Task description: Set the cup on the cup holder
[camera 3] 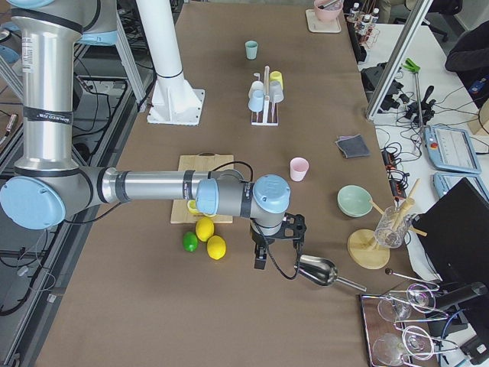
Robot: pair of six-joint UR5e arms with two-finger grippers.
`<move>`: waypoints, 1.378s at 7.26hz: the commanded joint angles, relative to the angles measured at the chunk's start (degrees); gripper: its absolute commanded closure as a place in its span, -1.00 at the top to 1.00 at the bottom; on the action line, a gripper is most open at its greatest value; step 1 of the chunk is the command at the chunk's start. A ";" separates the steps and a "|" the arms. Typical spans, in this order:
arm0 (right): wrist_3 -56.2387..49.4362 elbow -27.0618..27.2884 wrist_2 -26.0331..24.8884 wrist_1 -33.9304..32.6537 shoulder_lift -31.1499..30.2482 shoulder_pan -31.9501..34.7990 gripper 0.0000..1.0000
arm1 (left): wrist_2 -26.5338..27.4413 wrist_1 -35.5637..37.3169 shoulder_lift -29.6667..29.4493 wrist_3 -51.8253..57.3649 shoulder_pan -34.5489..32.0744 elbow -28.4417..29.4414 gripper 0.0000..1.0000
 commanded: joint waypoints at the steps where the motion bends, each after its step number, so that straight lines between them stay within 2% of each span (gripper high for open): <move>1: 0.00 0.06 0.04 -0.09 0.00 0.13 1.00 | -0.09 -0.01 -0.01 0.00 0.00 -0.06 0.99; 9: 0.53 -0.03 -0.05 0.00 0.09 0.13 1.00 | 0.00 0.60 -0.19 0.35 0.00 0.11 0.99; 10: 0.61 -0.03 -0.05 0.00 0.09 0.13 1.00 | 0.00 3.21 -1.06 0.35 0.00 -0.24 0.99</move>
